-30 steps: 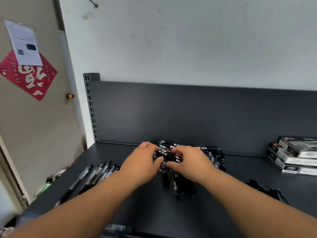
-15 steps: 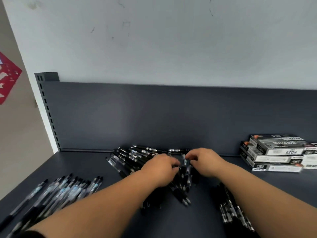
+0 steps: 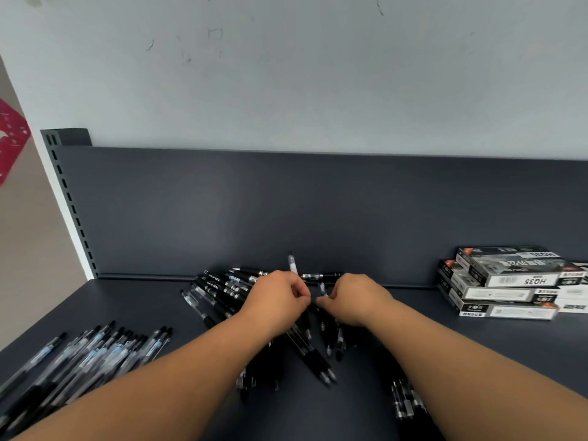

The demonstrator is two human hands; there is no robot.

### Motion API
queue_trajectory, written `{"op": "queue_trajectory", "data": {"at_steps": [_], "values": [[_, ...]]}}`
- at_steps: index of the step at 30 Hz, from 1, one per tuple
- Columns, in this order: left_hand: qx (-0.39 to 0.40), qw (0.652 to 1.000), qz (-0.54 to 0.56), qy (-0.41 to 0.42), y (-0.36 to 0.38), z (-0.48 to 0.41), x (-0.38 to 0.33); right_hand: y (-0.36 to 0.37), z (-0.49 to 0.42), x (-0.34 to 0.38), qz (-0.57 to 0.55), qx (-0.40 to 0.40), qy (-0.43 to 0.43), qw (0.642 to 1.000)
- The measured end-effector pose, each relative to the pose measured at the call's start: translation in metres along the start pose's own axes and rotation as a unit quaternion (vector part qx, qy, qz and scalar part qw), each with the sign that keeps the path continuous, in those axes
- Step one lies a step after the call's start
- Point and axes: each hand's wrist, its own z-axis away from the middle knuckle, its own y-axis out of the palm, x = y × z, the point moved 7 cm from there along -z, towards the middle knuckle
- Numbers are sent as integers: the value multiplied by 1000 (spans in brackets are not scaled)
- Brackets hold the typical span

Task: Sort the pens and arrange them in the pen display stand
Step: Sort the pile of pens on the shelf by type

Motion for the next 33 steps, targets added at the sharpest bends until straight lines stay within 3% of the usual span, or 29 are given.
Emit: {"op": "queue_trajectory", "data": {"at_steps": [9, 16, 19, 23, 25, 29, 31, 33], "values": [[-30, 989, 145, -2, -12, 7, 12, 7, -6, 11, -117, -3, 25, 993], [-61, 988, 142, -16, -22, 13, 20, -9, 9, 17, -226, -44, 6, 973], [-63, 988, 141, -18, -24, 16, 20, -21, 19, 22, -344, -78, -1, 936], [-69, 982, 173, 0, -27, 24, 15, -25, 30, 36, -529, -44, -15, 847], [-72, 979, 190, -1, -27, 26, 15, -21, 33, 42, -578, -11, -20, 816], [-45, 962, 269, -31, -27, 30, 26, -16, 40, 56, -616, 50, -27, 786], [-45, 957, 284, -42, -28, 33, 31, -16, 40, 55, -603, 45, -14, 796], [-50, 951, 299, -54, -28, 34, 36, -18, 36, 46, -441, -17, -5, 897]]}}
